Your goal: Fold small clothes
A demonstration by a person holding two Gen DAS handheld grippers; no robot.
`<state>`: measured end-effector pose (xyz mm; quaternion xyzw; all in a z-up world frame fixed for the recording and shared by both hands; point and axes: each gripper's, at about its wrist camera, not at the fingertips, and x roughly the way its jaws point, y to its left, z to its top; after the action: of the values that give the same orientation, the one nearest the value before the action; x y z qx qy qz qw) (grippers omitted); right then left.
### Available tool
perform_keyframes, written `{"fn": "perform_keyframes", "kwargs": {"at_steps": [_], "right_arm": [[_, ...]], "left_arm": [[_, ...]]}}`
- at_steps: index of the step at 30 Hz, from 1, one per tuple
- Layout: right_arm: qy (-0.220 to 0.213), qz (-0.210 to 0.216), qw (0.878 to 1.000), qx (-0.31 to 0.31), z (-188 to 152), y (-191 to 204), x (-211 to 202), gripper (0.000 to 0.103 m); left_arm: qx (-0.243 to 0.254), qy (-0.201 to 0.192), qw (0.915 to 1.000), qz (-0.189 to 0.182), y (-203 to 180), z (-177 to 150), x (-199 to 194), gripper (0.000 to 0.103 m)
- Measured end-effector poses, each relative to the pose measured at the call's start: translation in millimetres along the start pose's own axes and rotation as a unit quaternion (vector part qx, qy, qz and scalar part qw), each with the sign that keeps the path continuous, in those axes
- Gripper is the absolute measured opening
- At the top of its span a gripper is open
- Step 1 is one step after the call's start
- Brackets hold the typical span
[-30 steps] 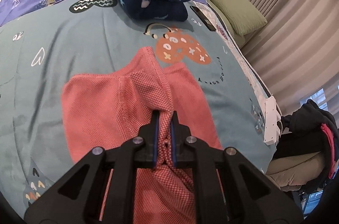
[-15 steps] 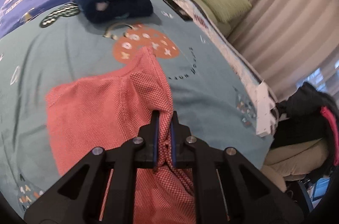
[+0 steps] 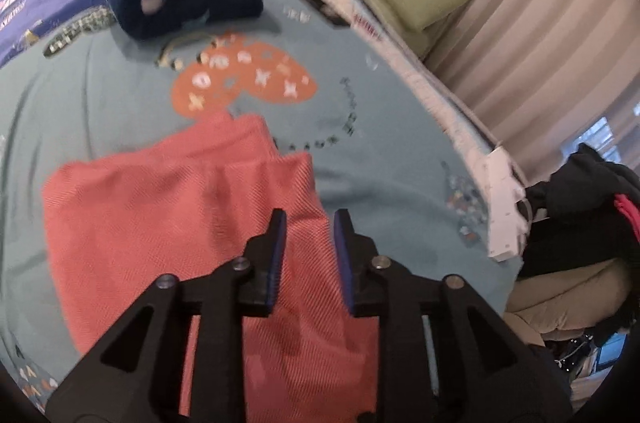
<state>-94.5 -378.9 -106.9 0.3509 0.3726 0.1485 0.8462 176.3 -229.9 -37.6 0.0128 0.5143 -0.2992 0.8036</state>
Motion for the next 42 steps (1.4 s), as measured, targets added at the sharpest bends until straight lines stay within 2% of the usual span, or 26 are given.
{"fn": "perform_keyframes", "kwargs": {"at_steps": [4, 9, 11, 14, 18, 20, 23, 25, 28, 29, 32, 37, 40, 41, 42], "right_arm": [[-0.001, 0.001, 1.000, 0.004, -0.9, -5.4, -9.5, 0.011], [-0.007, -0.010, 1.000, -0.011, -0.9, -0.9, -19.8, 0.013], [-0.011, -0.021, 0.999, -0.023, 0.3, 1.1, -21.6, 0.013], [-0.014, -0.033, 0.999, -0.025, 4.5, -0.8, -19.0, 0.013], [-0.021, -0.039, 0.999, -0.009, 3.7, -7.8, -21.7, 0.013], [-0.025, -0.042, 0.999, -0.004, 3.5, -8.5, -25.6, 0.013], [-0.030, -0.046, 0.998, -0.002, 5.5, -6.5, -31.4, 0.013], [-0.036, -0.052, 0.998, -0.009, 5.7, -2.2, -35.7, 0.014], [-0.032, -0.060, 0.997, -0.023, 5.3, 4.0, -37.6, 0.023], [-0.027, -0.064, 0.997, -0.029, 4.5, 6.3, -36.3, 0.030], [-0.011, -0.069, 0.997, -0.040, 4.3, 9.2, -26.4, 0.039], [0.011, -0.060, 0.997, -0.036, 7.0, 13.4, -9.6, 0.042], [0.015, -0.079, 0.995, -0.052, 11.0, 20.6, -1.5, 0.042], [0.018, -0.089, 0.994, -0.057, 12.2, 22.0, 1.9, 0.034], [0.017, -0.099, 0.993, -0.059, 13.4, 22.3, 4.4, 0.003]], "left_arm": [[0.001, -0.052, 0.9985, -0.016, 18.8, -19.2, -50.4, 0.042], [0.012, -0.089, 0.9958, 0.016, 48.5, -74.2, -96.2, 0.054], [0.027, -0.087, 0.9950, 0.041, 55.7, -108.9, -110.8, 0.056], [0.039, -0.076, 0.9943, 0.064, 60.4, -142.7, -122.0, 0.057], [0.039, -0.064, 0.9962, 0.046, 60.8, -181.3, -126.8, 0.062], [0.043, -0.047, 0.9969, 0.046, 55.7, -194.3, -114.6, 0.063], [0.043, -0.024, 0.9965, 0.069, 50.0, -204.1, -92.1, 0.063], [0.040, -0.021, 0.9953, 0.086, 47.1, -208.1, -80.9, 0.063], [0.033, -0.039, 0.9935, 0.102, 44.3, -207.1, -78.6, 0.063], [0.030, -0.046, 0.9933, 0.102, 43.9, -206.6, -79.7, 0.063], [0.025, -0.066, 0.9931, 0.093, 43.5, -203.8, -84.1, 0.063], [0.010, -0.087, 0.9869, 0.136, 45.4, -200.5, -81.5, 0.063], [-0.005, -0.084, 0.9872, 0.135, 51.7, -203.5, -79.1, 0.063], [-0.008, -0.083, 0.9871, 0.137, 52.8, -204.1, -77.8, 0.063], [-0.008, -0.082, 0.9868, 0.139, 53.1, -204.8, -76.8, 0.063]]}}
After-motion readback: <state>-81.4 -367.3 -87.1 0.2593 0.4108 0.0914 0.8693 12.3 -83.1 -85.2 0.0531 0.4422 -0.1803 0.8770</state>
